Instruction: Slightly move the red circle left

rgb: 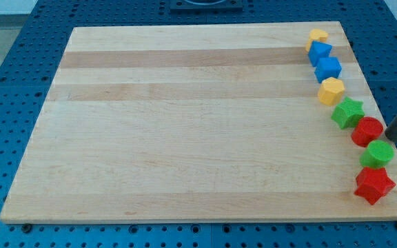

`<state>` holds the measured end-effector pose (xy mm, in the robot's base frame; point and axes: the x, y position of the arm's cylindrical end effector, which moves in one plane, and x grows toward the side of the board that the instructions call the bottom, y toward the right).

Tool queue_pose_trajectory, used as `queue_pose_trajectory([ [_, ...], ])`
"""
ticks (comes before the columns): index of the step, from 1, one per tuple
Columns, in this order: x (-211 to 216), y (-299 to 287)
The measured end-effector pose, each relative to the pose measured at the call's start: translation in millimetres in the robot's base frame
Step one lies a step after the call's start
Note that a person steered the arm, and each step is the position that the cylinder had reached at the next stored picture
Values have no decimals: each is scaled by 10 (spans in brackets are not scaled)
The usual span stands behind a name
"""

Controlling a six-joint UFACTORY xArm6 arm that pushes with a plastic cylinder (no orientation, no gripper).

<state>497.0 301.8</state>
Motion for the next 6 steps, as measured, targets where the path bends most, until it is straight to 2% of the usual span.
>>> queue_pose_trajectory([
  [2, 2, -282],
  [6, 82, -36],
])
